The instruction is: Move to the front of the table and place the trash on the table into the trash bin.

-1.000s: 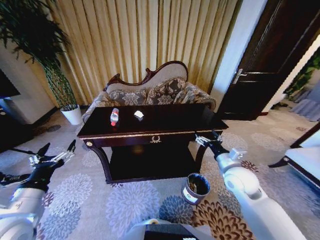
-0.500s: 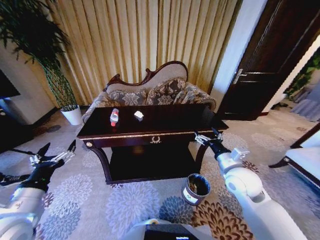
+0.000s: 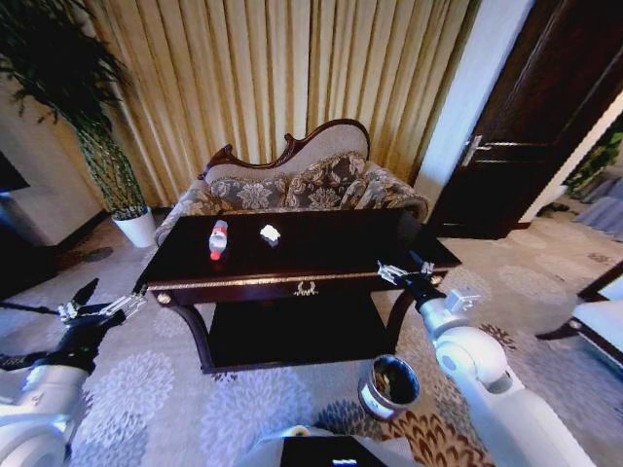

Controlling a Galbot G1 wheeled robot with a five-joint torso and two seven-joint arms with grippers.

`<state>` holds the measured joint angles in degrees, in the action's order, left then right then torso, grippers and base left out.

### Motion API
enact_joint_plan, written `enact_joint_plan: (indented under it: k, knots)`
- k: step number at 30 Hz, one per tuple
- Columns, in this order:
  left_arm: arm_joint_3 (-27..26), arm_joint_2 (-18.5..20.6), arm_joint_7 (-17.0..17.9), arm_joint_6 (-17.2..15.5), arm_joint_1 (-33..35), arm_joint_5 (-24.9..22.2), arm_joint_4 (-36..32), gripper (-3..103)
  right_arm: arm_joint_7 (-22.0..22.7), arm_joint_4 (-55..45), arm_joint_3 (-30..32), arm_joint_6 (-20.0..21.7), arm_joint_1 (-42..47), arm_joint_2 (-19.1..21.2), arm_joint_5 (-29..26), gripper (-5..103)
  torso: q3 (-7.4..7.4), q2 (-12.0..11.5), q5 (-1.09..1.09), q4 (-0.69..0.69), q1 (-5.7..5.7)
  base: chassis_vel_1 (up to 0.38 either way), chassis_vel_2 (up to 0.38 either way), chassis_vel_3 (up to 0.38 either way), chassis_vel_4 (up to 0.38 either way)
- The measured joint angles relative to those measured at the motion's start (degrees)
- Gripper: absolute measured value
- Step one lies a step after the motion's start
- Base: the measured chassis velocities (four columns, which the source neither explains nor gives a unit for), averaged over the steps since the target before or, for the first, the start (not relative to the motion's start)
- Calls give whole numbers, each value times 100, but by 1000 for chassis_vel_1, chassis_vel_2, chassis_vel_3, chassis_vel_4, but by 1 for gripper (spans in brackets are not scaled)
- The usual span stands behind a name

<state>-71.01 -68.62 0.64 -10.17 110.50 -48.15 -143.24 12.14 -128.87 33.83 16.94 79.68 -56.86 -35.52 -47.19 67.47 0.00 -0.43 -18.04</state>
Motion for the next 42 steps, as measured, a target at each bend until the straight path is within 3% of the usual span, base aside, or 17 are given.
enact_joint_plan:
  k: [11, 16, 24, 29, 34, 42]
  knots:
    - [6, -59, 0, 26, 76, 127, 0, 100, -37, 166, -346, 116, -253, 169, -332, 100, 4, 5, 0, -1, 9, -67, 64, 63, -79]
    - [-3, -94, -2, 33, 148, 147, 0, 100, -265, 572, -713, 269, -879, 502, -706, 100, 4, 5, 1, -1, 10, 23, -23, -20, 22]
    - [74, -122, 69, 34, 147, 188, 0, 100, -119, 1230, -2049, 714, -2888, 754, -1535, 100, 0, 1, -2, 2, 2, 0, 0, 0, 0]
    - [82, -207, 106, 34, 174, 198, 0, 100, 10, 1914, -3341, 922, -4379, 481, -1790, 100, 1, 2, -1, -1, 4, 0, 0, 0, 0]
    - [-55, -289, 129, 31, 208, 75, 0, 100, 35, 2589, -4210, 944, -5383, 187, -1886, 100, 1, 1, -2, 1, 3, 0, 0, 0, 0]
    - [-181, -386, 139, 20, 220, 20, 0, 100, 254, 3398, -4975, 1103, -6120, -517, -2011, 100, 1, 2, -1, 0, 3, 0, 0, 0, 0]
